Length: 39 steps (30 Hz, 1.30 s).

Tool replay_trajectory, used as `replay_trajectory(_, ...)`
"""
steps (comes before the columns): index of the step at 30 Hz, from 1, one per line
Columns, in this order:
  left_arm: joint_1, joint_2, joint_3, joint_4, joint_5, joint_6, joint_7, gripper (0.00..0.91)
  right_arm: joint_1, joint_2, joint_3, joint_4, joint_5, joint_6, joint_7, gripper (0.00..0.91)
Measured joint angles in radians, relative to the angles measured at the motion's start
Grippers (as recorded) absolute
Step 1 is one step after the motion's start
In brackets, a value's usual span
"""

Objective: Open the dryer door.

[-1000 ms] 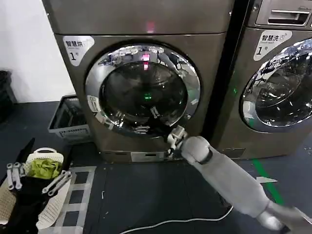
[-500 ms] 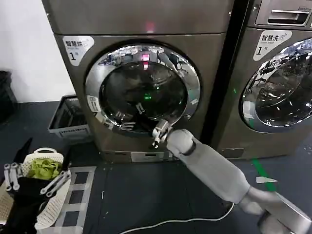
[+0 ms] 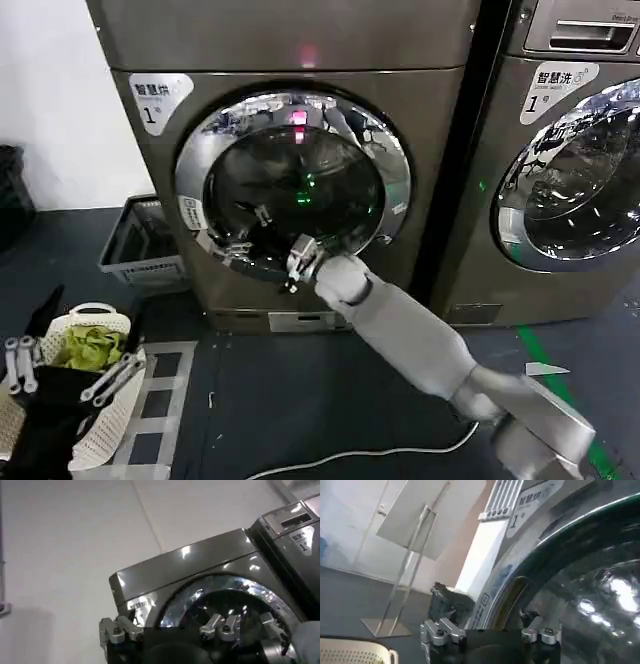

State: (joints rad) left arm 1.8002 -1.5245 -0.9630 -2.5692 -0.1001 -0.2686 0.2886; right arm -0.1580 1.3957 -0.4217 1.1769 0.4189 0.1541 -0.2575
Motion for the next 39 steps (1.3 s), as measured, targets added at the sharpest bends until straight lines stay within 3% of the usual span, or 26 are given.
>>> replay_trajectory(20,0.002,-0.002,0.001,0.003,-0.001,-0.002,0.008,0.907,0.076,0.132,0.000,-0.211,-0.005,0.038,-0.081,0.907)
replay_trajectory(29,0.004,-0.002,0.001,0.003,-0.002,-0.005,0.009,0.907,0.099,0.163,-0.005,-0.269,-0.002,0.061,-0.145,0.907)
replay_trajectory(39,0.007,-0.003,-0.002,0.002,-0.001,-0.007,0.009,0.907,0.103,0.161,-0.025,-0.262,0.040,0.087,-0.248,0.907)
